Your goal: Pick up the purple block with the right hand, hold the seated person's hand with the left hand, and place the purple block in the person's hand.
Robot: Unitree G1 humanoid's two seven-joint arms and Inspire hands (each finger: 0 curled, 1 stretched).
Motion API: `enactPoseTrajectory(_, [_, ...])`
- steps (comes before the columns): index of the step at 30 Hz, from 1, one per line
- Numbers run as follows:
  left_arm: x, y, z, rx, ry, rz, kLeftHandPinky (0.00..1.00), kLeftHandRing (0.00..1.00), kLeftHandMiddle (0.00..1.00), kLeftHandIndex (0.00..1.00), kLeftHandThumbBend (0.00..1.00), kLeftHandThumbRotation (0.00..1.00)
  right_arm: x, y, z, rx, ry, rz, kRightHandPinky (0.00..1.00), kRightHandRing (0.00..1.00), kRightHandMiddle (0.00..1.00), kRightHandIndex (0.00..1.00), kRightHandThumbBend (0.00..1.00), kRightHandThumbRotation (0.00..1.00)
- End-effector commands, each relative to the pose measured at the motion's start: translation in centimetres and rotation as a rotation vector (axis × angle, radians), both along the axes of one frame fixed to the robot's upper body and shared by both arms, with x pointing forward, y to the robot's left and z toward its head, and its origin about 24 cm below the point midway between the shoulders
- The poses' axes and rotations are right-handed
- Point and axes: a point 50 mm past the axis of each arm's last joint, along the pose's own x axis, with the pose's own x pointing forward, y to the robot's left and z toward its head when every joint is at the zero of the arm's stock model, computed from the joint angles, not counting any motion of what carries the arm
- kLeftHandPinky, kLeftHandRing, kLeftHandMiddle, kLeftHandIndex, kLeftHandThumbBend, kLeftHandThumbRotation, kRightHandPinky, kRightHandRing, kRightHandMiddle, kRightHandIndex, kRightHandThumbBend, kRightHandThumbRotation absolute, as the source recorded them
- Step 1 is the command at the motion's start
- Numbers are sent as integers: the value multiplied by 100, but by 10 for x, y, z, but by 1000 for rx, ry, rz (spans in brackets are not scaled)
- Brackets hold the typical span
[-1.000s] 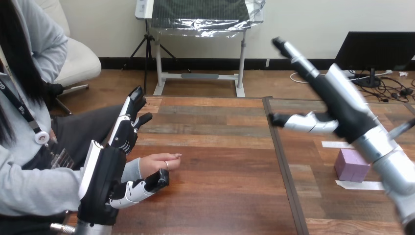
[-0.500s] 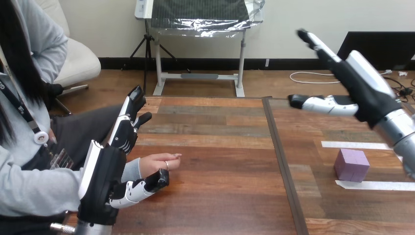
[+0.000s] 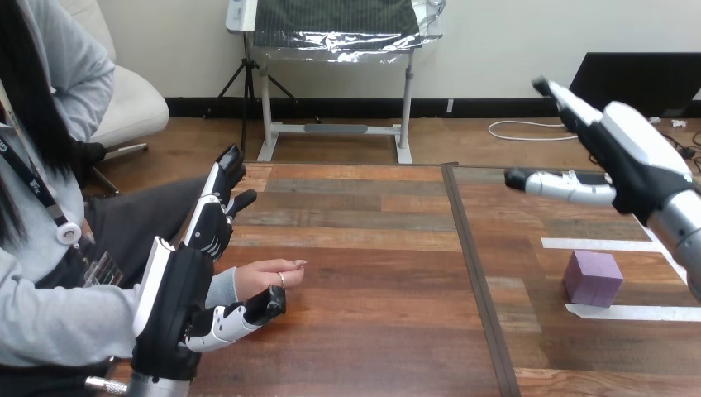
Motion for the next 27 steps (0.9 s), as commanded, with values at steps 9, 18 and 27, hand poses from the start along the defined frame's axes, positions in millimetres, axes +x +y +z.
enactPoseTrajectory(9, [13, -3, 17, -14, -91, -8, 90, 97, 100, 99, 100, 70, 18, -5, 22, -164, -31, -88, 100, 100, 100, 100, 100, 90])
enactPoseTrajectory(18, [10, -2, 16, -9, -90, -8, 91, 98, 100, 99, 100, 69, 18, -13, 17, -244, 16, -138, 100, 100, 100, 100, 100, 89])
enactPoseTrajectory(27, [8, 0, 14, -9, -83, 0, 91, 99, 100, 100, 100, 70, 16, -20, 12, -279, 66, -176, 100, 100, 100, 100, 100, 88])
